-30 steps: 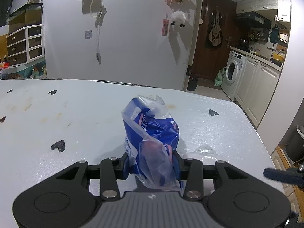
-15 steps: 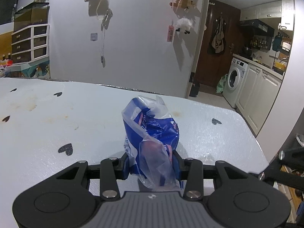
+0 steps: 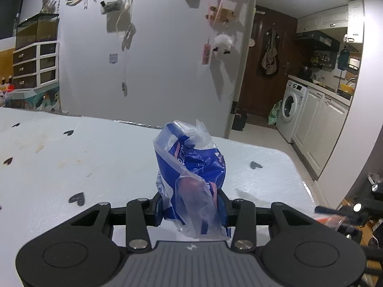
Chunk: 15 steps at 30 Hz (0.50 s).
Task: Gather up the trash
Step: 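Carry the blue snack bag and clear bag with both tools over the trash bin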
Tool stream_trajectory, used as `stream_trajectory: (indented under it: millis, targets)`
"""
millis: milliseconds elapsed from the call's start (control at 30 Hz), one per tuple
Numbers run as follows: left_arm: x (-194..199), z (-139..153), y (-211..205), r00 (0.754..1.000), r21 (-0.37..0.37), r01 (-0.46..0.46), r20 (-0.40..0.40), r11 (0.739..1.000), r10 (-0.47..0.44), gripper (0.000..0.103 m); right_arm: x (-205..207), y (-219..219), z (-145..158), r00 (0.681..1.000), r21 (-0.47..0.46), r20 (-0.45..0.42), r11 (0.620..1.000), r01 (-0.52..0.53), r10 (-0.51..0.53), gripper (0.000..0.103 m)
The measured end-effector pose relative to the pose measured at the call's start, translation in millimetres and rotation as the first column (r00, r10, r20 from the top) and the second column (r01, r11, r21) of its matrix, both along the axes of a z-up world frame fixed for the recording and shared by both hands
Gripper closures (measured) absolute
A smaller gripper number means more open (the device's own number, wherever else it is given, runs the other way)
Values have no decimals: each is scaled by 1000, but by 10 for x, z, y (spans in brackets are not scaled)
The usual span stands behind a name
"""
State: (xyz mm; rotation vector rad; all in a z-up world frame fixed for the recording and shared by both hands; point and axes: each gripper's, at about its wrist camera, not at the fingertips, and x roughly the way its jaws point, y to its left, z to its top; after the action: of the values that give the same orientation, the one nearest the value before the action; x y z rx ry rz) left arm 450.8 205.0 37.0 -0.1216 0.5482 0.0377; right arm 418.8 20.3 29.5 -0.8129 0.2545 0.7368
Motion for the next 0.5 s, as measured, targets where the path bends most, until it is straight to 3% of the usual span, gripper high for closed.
stream_trajectory:
  millis: [233,500]
  targets:
    - [35,-10,-391,998,-9,58,-7,998,-58,60,45,-489,164,991,95,-54,987,127,-122,97]
    - [20,-35,-947,993,-26,114,-20,993,-114,60,53,-1106,205,950,189,-154,935,299,-272,97]
